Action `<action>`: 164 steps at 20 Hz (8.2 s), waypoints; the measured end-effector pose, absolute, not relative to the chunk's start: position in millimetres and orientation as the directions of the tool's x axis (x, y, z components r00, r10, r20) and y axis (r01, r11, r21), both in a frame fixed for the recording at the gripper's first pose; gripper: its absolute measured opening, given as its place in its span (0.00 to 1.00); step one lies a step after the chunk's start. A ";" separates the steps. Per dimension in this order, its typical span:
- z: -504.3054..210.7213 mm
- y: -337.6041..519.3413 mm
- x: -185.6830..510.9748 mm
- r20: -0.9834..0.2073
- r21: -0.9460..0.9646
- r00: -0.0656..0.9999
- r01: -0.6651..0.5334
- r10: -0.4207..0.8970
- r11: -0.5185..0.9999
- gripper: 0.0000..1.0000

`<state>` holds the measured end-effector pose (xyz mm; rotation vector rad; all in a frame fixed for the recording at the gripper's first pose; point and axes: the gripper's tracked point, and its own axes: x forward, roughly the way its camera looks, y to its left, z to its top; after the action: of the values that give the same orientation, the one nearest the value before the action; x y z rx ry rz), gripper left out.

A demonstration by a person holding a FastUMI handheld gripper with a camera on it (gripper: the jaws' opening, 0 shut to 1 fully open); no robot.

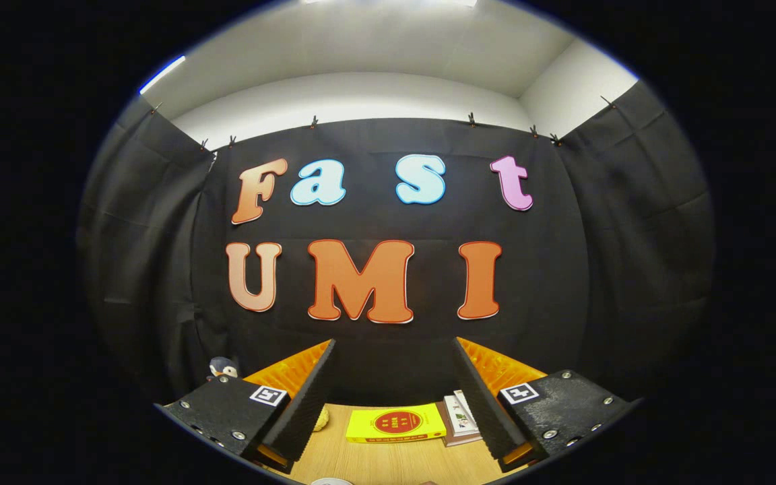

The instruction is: Open the storage box then place both shoes into the box .Put the left shoe in first, then the right shoe, with the right side of both shoes facing outward in a uniform manner.

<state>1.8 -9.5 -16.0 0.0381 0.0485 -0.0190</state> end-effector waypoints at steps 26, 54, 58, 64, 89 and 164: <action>-233.5 187.8 -87.4 -0.594 0.616 0.534 -0.178 0.601 0.767 0.98; -295.8 298.7 -152.1 -0.466 0.881 0.182 0.008 0.866 0.473 0.85; -257.0 293.6 -153.5 -0.403 0.911 0.189 -0.016 0.896 0.413 0.66; -187.5 308.4 -147.9 -0.324 0.918 0.199 -0.168 0.925 0.358 0.37; -123.2 568.2 -170.2 -0.398 0.781 0.082 -0.492 0.914 0.384 0.20; -322.3 141.3 -103.5 -0.746 0.229 0.617 -0.119 0.253 0.966 0.01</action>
<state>-103.5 141.3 -322.3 0.1632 0.8816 0.2149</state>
